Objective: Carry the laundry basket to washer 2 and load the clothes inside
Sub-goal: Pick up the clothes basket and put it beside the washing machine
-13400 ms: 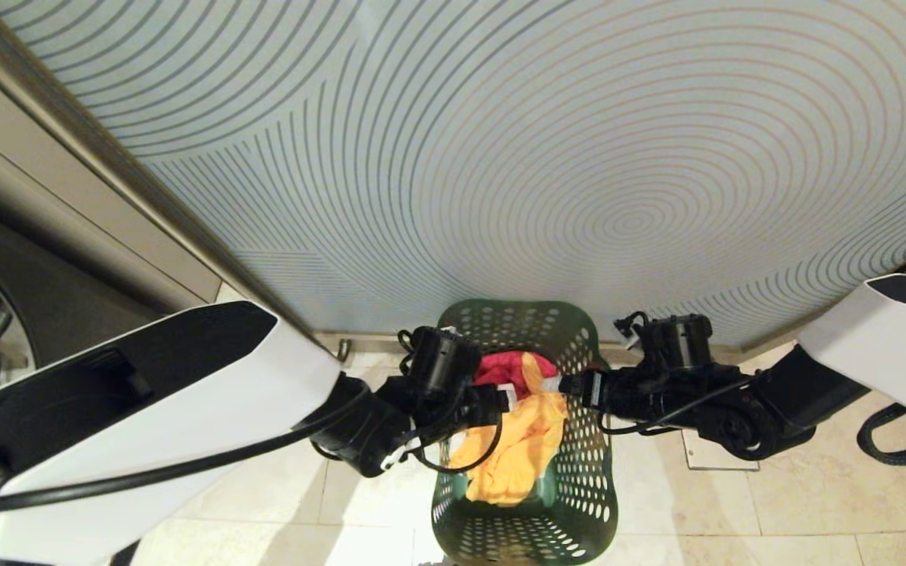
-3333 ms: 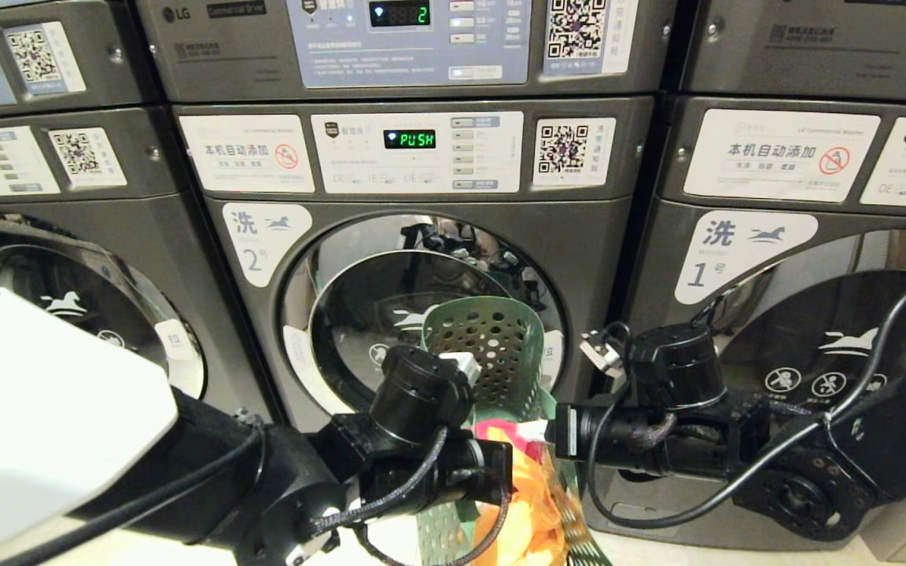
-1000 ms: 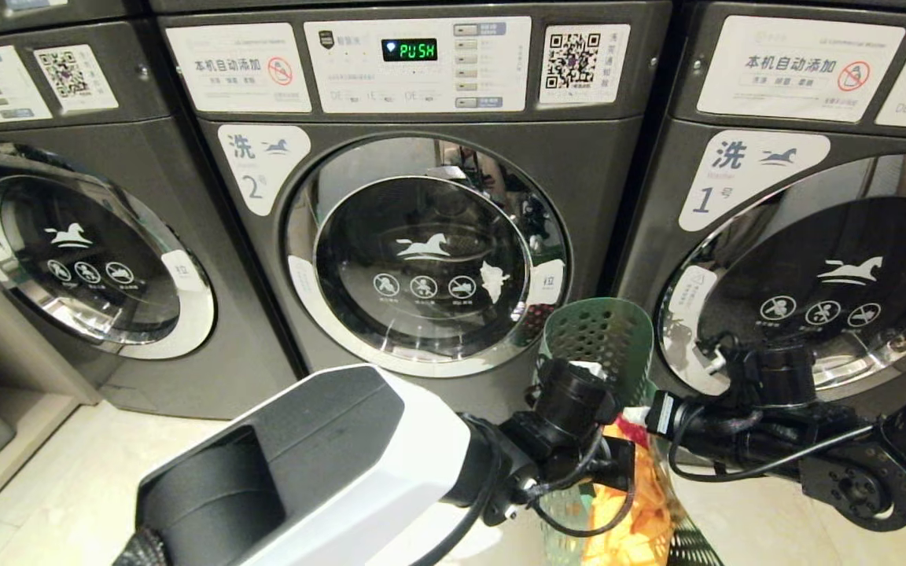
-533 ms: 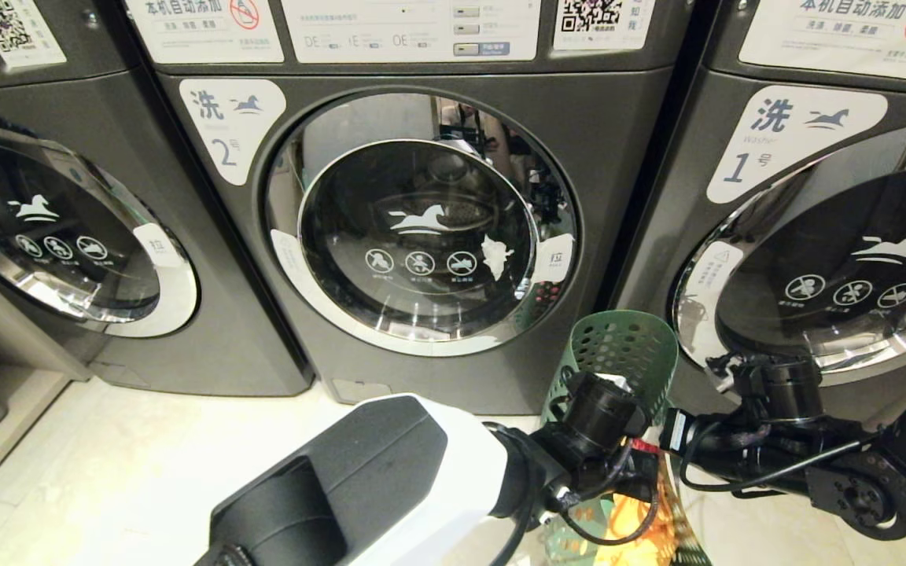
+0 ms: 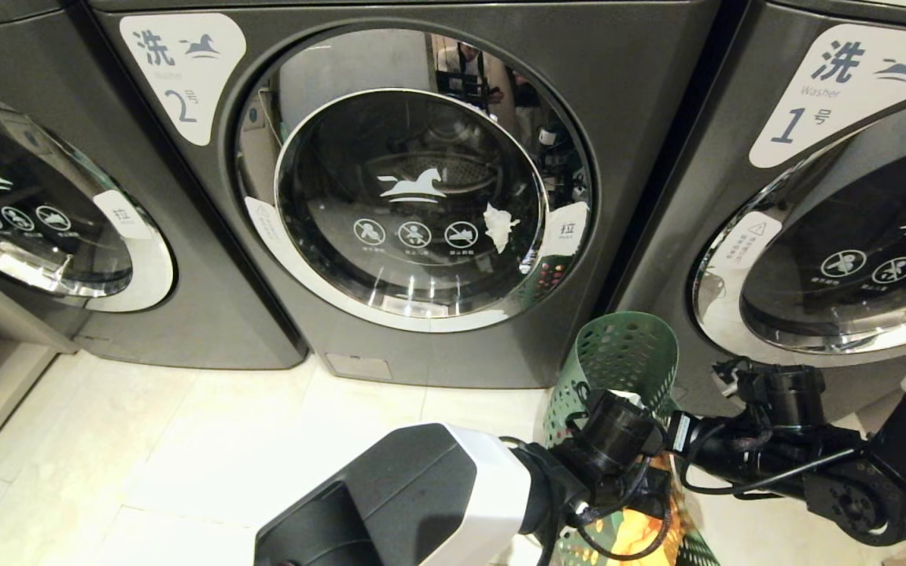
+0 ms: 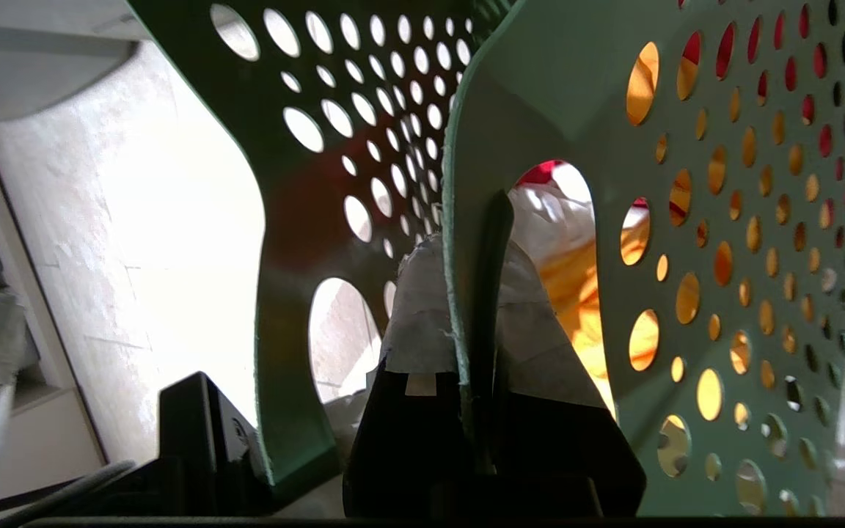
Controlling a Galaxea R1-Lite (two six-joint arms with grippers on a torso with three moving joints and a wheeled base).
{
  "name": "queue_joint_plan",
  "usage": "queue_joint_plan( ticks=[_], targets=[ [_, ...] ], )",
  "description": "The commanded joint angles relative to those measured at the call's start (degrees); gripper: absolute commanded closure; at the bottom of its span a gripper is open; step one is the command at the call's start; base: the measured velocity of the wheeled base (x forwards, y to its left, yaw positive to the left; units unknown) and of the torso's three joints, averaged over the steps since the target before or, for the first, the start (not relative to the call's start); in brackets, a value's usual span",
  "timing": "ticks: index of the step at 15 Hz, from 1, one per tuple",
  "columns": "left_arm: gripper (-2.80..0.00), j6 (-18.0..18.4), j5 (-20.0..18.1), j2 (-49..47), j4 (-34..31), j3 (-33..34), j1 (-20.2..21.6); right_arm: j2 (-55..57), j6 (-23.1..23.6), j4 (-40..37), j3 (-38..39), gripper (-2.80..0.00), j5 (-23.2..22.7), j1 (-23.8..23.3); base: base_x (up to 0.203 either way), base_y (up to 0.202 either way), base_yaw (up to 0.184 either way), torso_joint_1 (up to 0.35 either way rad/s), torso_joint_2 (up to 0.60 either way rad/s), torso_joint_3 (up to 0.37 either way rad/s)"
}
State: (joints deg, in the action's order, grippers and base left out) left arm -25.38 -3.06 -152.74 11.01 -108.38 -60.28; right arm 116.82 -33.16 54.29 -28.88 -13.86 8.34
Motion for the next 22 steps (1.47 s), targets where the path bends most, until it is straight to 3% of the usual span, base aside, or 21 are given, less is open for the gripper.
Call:
queue_joint_plan(
  ticks=[1,12,21,22],
  targets=[
    [0.00,-0.2,0.1,-0.3,-0.4,-0.1,-0.1,1.2,-0.2,0.3,0.0,0.00,-0.1,-0.1,0.000,0.000,0.000,0.002,0.00,-0.201],
    [0.00,-0.5,0.6,-0.2,-0.2,0.2,-0.1,2.5,-0.2,0.6,0.1,0.00,-0.4,-0.1,0.000,0.000,0.000,0.002,0.00,-0.130],
    [0.00,-0.1,1.6,-0.5,-6.0,-1.1,-0.4,3.5,-0.4,4.4,2.5,0.00,-0.5,0.0,0.000,0.000,0.000,0.000,0.00,0.000],
    [-2.80,-0.1,1.6,-0.5,-6.8,-1.5,-0.4,3.6,-0.4,4.6,2.7,0.00,-0.4,0.0,0.000,0.000,0.000,0.000,0.00,0.000]
  ],
)
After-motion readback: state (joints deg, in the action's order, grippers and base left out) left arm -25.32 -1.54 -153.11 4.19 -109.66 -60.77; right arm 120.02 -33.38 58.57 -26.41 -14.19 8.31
